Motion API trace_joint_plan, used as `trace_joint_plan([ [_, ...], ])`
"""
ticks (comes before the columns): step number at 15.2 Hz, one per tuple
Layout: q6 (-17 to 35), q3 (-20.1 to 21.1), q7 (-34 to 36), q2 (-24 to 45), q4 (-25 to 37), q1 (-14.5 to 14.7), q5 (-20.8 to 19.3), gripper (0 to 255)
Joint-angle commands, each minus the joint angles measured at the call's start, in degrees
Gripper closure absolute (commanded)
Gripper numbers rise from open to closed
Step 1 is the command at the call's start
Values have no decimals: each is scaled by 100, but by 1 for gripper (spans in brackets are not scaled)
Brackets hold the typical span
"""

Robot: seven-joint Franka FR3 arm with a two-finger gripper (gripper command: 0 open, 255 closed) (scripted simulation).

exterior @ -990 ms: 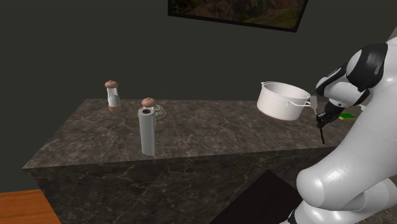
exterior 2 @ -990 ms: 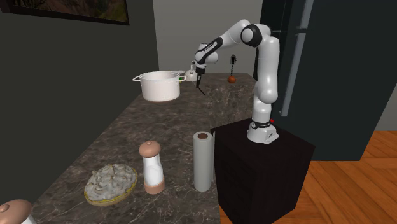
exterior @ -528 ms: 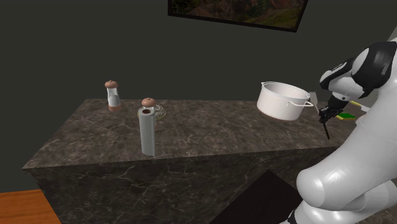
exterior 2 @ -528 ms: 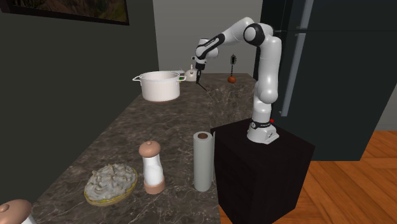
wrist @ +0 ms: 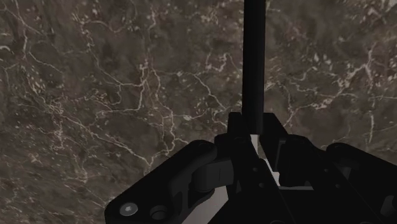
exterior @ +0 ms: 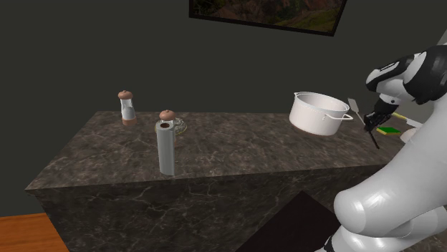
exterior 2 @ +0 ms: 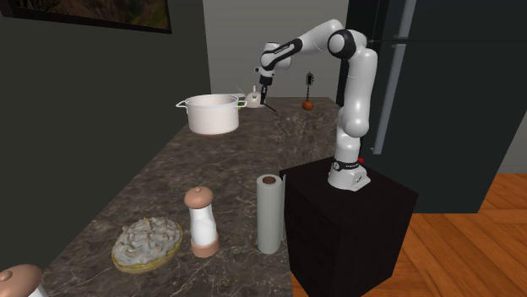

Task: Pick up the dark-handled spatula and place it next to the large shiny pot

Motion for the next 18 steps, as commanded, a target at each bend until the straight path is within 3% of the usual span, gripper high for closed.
trace_joint_plan([
  [1, -145, 5, 22, -23, 125, 2, -24, 255],
  [18, -1436, 51, 169, -176, 1299, 22, -160, 255],
])
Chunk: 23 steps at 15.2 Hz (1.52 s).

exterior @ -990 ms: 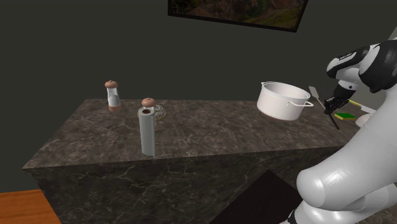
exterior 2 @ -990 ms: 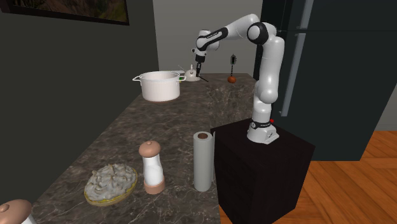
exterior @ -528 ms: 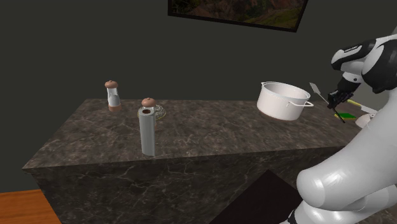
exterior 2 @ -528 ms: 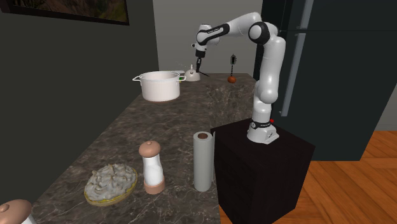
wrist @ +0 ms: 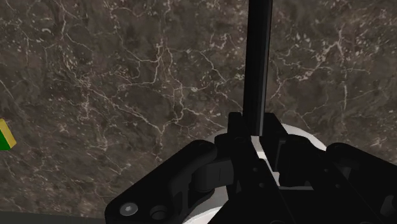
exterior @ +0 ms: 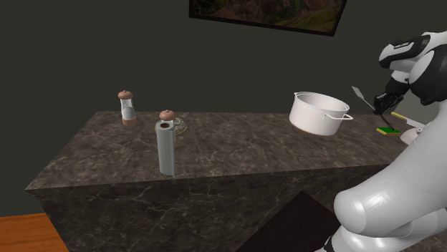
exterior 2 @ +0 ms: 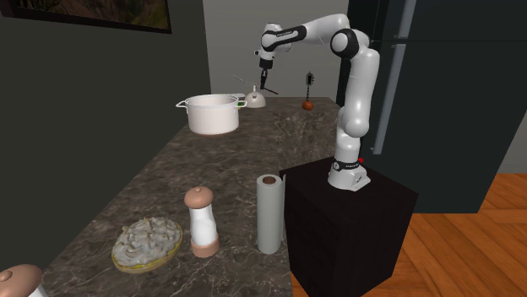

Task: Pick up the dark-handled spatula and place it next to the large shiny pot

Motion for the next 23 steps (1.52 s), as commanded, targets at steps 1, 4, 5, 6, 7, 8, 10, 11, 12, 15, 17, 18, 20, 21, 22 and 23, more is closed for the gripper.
trace_joint_plan([
  [1, -179, -1, -1, 26, 197, 3, 16, 255],
  [4, -414, -4, -2, 52, 453, 3, 32, 255],
  [5, -493, -6, -4, 64, 542, 3, 39, 255],
  [6, -572, -8, -7, 78, 632, 2, 48, 255],
  [7, -652, -12, -11, 94, 724, 1, 58, 255],
  [8, -732, -15, -15, 112, 818, 0, 70, 255],
  [10, -895, -25, -26, 153, 1012, -4, 96, 255],
  [11, -977, -30, -33, 177, 1113, -7, 112, 255],
  [12, -1059, -37, -41, 202, 1215, -10, 129, 255],
  [15, -1312, -60, -69, 291, 1536, -25, 189, 255],
  [17, -1484, -78, -92, 362, 1762, -40, 238, 255],
  [18, -1572, -89, -105, 401, 1879, -49, 265, 255],
  [20, -1752, -112, -134, 487, 2123, -72, 325, 255],
  [21, -1843, -124, -150, 534, 2250, -86, 359, 255],
  [22, -1936, -138, -167, 584, 2381, -102, 395, 255],
  [23, -1944, -138, -167, 586, 2390, -103, 397, 255],
])
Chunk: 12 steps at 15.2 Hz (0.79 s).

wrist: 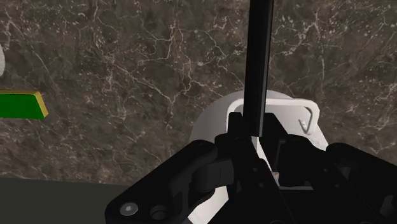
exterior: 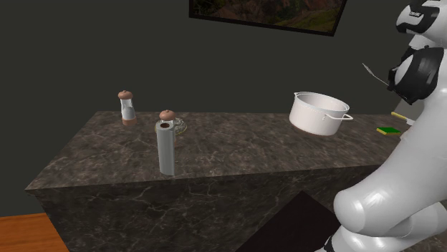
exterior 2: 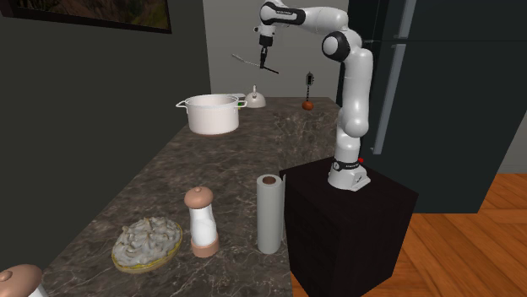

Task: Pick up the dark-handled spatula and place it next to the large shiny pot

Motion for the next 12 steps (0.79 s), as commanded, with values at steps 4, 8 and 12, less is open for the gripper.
trace_joint_plan([
  [4, 13, 296, 605, -119, -71, 326, -192, 255],
  [8, 29, 577, 1157, -107, -56, 601, -295, 255],
  [12, 6, 822, 1660, 27, 92, 851, -326, 255],
])
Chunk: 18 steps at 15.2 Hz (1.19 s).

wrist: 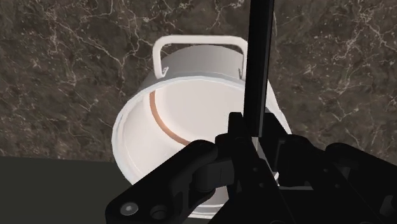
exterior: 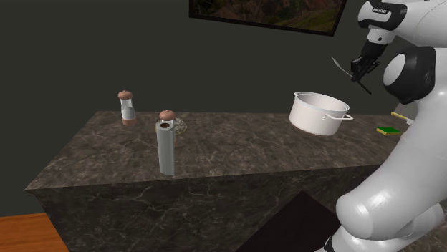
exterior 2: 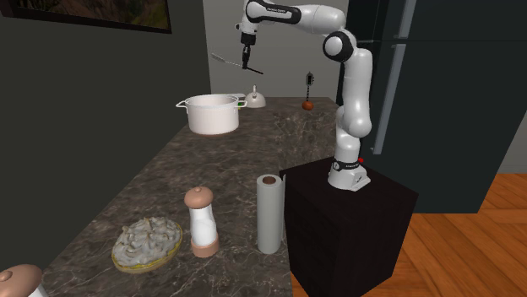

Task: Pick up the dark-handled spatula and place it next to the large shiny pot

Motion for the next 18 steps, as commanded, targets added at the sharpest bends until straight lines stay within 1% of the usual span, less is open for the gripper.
trace_joint_plan([
  [1, 44, 122, 263, 26, -16, 137, -42, 255],
  [6, -64, 367, 815, 392, 419, 410, 13, 255],
  [11, -278, 566, 1305, 950, 1139, 624, 146, 255],
  [15, -580, 703, 1660, 1580, 2026, 716, 317, 255],
  [18, -971, 809, 1917, 2250, 3059, 680, 510, 255],
])
